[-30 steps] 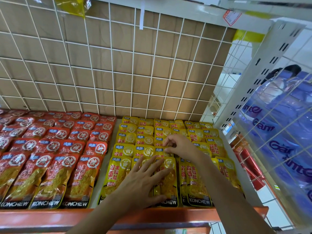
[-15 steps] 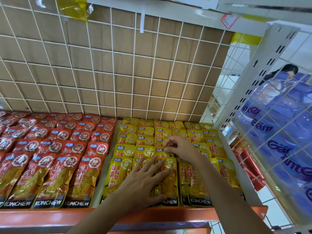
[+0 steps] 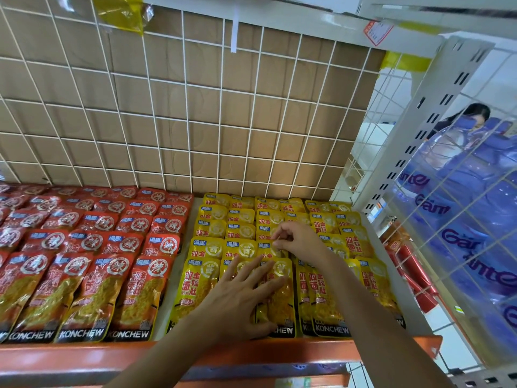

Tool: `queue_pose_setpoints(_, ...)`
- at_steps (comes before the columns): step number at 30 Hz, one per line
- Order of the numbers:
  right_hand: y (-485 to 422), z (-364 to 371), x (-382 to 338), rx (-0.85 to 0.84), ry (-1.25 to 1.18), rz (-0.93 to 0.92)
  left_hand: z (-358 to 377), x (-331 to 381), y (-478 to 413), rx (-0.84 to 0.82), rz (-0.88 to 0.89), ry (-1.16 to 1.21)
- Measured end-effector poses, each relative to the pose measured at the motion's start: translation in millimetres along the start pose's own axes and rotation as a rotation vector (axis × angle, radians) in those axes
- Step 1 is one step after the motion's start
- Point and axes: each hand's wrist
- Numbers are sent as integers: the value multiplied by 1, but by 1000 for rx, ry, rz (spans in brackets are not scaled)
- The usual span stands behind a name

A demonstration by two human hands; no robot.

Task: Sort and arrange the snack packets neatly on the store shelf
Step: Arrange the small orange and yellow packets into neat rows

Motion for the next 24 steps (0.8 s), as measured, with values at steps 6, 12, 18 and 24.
queue_pose_setpoints(6, 0, 1, 0, 8, -13, 1, -1, 0, 0, -11, 3, 18)
queue_pose_setpoints(12, 1, 1, 2, 30, -36, -1, -2, 0, -4, 1, 12, 29)
queue_pose_setpoints(18, -5, -4, 5, 188, 10, 31, -2, 0, -13, -14, 30, 61)
queue_pose_setpoints(24, -18, -7, 4, 148, 178, 22, -3, 0, -15, -33, 42, 63)
Point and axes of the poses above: each hand's wrist, its own y-axis away from the middle knuckle, its own z-axis out of the palm, x = y × z, and after that the axes turned 4 degrees about y, right-handed
